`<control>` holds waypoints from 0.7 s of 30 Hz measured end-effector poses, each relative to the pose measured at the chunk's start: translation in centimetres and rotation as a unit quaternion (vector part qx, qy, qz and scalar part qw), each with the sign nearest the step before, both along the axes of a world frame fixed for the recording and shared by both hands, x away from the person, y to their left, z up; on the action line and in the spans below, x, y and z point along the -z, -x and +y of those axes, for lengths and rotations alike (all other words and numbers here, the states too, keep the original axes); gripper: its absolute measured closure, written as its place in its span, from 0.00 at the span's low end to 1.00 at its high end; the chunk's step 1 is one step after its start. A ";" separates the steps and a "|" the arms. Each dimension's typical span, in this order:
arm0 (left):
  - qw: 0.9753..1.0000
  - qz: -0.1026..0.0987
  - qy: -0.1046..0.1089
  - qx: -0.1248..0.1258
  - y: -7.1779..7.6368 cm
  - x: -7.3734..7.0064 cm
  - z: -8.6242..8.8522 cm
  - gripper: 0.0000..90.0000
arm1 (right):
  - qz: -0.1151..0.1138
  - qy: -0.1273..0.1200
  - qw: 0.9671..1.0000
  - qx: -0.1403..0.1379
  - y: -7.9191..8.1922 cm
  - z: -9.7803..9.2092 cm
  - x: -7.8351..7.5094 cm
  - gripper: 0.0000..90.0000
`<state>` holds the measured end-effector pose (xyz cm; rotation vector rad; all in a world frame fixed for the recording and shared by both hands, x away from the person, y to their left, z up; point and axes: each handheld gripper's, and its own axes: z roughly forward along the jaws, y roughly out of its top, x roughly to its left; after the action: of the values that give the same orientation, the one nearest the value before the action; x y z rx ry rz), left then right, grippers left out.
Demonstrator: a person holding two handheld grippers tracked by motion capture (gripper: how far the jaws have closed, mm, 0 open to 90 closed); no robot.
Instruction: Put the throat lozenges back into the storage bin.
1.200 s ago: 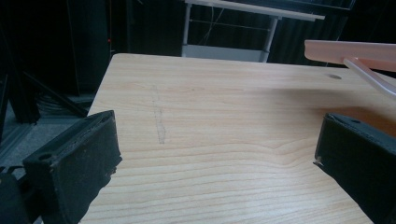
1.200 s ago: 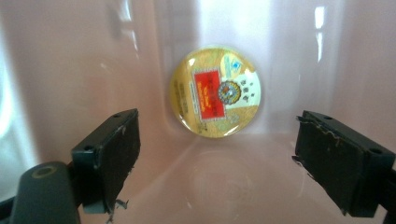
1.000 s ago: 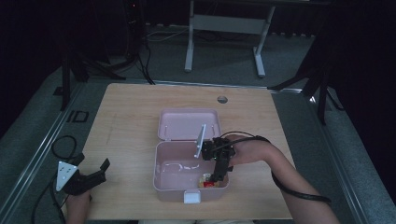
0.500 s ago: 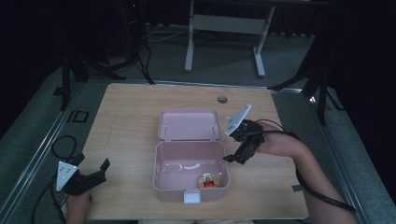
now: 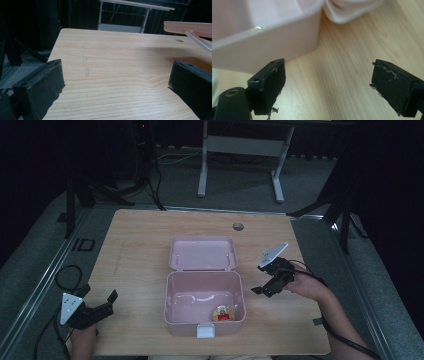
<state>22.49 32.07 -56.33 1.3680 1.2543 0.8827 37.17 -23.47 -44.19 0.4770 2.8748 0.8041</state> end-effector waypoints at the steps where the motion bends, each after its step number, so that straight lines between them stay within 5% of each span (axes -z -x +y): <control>1: 1.000 0.000 0.000 0.000 0.0 0.0 0.0 0.00 | 0.003 -0.007 1.000 0.018 -0.4 -0.6 1.4 0.13; 8: 1.000 0.000 -0.001 0.001 0.0 0.0 0.0 0.00 | -0.027 -0.044 0.994 0.097 -1.3 -2.5 5.2 0.13; 11: 1.000 0.000 -0.001 0.001 0.0 0.0 0.0 0.00 | -0.058 -0.063 0.986 0.140 -1.3 -3.4 6.5 0.13; 16: 1.000 0.000 -0.002 0.001 0.0 0.0 0.0 0.00 | -0.110 -0.090 0.967 0.213 -1.2 -4.8 8.2 0.13; 17: 1.000 0.000 -0.002 0.001 0.0 0.0 0.0 0.00 | -0.110 -0.090 0.967 0.213 -1.2 -4.8 8.2 0.13; 19: 1.000 0.000 -0.002 0.001 0.0 0.0 0.0 0.00 | -0.113 -0.098 0.958 0.244 -1.1 -5.6 8.9 0.13; 21: 1.000 0.001 -0.002 0.001 0.0 0.0 0.0 0.00 | -0.113 -0.105 0.954 0.258 -0.9 -6.0 9.2 0.13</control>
<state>22.49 32.05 -56.32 1.3728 1.2524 0.8834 38.12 -29.50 -53.42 1.0290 2.3017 0.9844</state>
